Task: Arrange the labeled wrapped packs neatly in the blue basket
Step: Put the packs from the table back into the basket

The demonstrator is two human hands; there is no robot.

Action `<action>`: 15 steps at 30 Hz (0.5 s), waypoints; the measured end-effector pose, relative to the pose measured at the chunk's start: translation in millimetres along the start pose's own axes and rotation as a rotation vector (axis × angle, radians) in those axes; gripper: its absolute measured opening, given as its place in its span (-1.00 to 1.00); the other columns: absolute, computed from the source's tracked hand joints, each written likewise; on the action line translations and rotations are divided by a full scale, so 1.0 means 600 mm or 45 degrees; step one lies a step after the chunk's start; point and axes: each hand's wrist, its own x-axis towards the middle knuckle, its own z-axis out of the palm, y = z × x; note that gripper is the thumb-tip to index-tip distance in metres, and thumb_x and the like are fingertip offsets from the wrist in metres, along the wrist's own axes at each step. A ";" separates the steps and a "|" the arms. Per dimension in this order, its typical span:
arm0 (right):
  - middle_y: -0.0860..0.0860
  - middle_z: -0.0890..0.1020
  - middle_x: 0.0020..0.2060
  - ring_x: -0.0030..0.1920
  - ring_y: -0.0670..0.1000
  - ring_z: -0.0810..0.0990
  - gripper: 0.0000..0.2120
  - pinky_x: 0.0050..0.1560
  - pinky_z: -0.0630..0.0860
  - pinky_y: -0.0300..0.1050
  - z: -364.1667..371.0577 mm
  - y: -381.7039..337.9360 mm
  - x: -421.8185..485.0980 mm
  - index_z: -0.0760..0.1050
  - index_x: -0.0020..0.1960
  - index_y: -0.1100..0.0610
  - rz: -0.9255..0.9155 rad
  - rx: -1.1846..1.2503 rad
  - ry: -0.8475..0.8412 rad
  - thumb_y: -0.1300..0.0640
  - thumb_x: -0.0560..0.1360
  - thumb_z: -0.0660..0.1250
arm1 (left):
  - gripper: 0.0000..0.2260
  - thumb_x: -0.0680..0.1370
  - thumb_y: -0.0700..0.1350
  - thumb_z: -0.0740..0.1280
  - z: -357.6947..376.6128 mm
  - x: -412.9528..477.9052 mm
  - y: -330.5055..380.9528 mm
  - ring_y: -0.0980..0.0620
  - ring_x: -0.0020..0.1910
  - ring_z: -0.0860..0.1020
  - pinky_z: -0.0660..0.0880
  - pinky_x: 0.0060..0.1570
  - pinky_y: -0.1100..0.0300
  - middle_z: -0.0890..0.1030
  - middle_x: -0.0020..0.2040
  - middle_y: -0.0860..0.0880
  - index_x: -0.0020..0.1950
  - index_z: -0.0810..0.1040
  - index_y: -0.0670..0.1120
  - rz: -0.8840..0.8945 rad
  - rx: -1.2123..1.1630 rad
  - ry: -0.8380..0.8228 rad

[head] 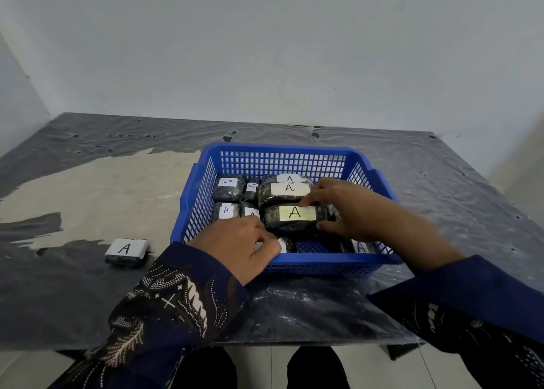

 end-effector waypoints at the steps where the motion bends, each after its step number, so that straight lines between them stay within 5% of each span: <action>1: -0.10 0.48 0.32 0.25 -0.03 0.52 -0.52 0.27 0.52 -0.04 0.002 -0.006 -0.001 0.46 0.37 -0.16 0.000 -0.037 0.025 0.04 0.49 0.46 | -0.31 0.37 0.25 -0.23 0.000 0.000 0.000 0.18 -0.02 0.50 0.51 -0.03 0.19 0.53 0.14 0.18 0.16 0.62 0.19 0.001 -0.001 0.006; 7: -0.08 0.51 0.28 0.31 0.01 0.47 -0.51 0.30 0.49 0.04 0.015 -0.024 0.000 0.45 0.39 -0.12 -0.008 -0.270 0.070 -0.08 0.49 0.42 | -0.29 0.37 0.25 -0.24 0.000 -0.004 0.001 0.16 0.01 0.52 0.52 0.01 0.16 0.54 0.15 0.20 0.17 0.62 0.17 0.015 0.022 0.026; 11: -0.13 0.54 0.20 0.07 -0.11 0.52 -0.56 0.09 0.58 -0.02 0.021 -0.037 0.014 0.47 0.36 -0.14 -0.092 -0.057 0.121 -0.15 0.50 0.41 | -0.31 0.38 0.25 -0.23 0.000 -0.003 -0.001 0.12 0.02 0.54 0.54 0.02 0.10 0.55 0.15 0.17 0.16 0.61 0.18 0.020 0.032 0.016; 15: -0.12 0.57 0.15 -0.02 -0.17 0.43 -0.62 -0.07 0.44 -0.18 0.018 -0.042 0.037 0.52 0.32 -0.12 -0.141 -0.102 0.048 -0.05 0.52 0.43 | -0.39 0.43 0.24 -0.16 -0.001 0.000 0.000 0.12 0.01 0.53 0.52 0.02 0.10 0.54 0.13 0.17 0.14 0.62 0.16 0.002 0.028 -0.021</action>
